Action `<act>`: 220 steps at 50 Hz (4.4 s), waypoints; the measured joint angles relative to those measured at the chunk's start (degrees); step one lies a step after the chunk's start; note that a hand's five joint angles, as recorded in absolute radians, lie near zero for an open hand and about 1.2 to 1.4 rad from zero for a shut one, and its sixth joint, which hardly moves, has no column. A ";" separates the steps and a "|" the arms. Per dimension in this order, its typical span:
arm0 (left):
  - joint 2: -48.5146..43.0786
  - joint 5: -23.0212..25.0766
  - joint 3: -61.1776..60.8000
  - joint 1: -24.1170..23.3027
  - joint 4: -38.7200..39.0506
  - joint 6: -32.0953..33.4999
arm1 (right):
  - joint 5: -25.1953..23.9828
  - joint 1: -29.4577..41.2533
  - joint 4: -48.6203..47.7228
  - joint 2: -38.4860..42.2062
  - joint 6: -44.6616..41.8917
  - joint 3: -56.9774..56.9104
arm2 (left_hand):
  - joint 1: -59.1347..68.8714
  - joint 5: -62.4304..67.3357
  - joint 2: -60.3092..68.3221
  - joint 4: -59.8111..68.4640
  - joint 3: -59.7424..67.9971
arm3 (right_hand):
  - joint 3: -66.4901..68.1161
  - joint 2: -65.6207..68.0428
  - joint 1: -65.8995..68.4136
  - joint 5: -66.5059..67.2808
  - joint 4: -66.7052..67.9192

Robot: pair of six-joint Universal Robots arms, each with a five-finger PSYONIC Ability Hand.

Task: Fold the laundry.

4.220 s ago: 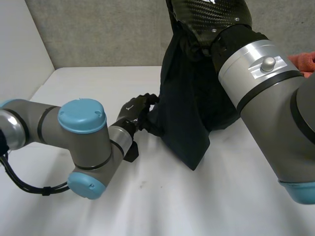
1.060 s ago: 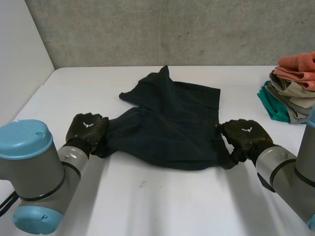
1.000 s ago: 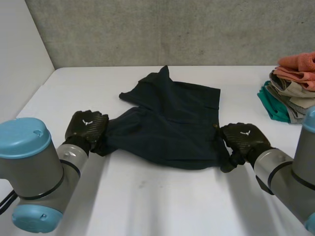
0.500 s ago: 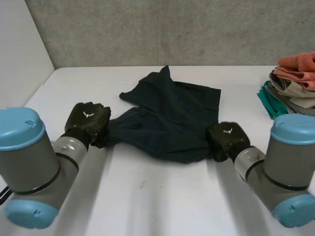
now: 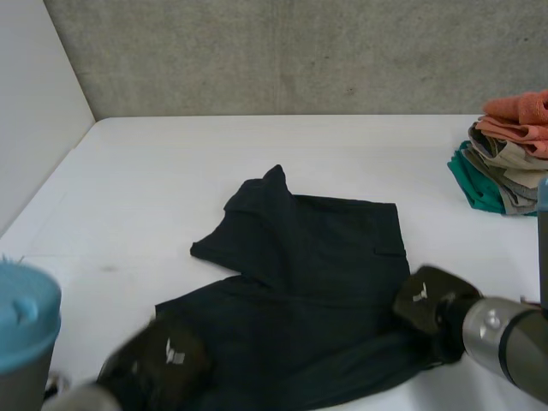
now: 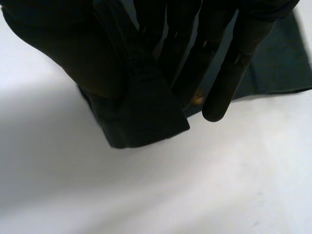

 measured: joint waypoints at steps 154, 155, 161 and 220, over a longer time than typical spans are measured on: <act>-46.22 -5.60 48.77 2.09 21.06 -20.92 | -14.74 -0.78 -21.38 30.20 49.11 -31.84 | -55.16 -55.15 -56.58 -56.91 -56.04 | -55.80 -54.38 -50.64 -55.17 -56.50; -46.63 -5.73 48.61 2.36 20.26 -19.95 | -14.40 -0.37 -21.43 31.19 48.22 -32.32 | -55.16 -55.15 -56.58 -56.92 -56.05 | -55.80 -54.38 -50.64 -55.17 -56.50; -47.76 -5.44 48.24 3.35 18.70 -17.55 | -10.11 1.16 -21.71 34.03 41.35 -33.79 | -54.80 -55.15 -56.58 -56.92 -56.05 | -55.80 -54.38 -50.64 -55.17 -56.50; -29.02 34.98 47.67 8.80 20.89 -29.44 | 5.56 14.48 -73.44 30.06 28.03 -7.03 | -54.63 -55.15 -56.54 -56.91 -55.94 | -2.69 -1.56 -2.86 -8.33 -1.43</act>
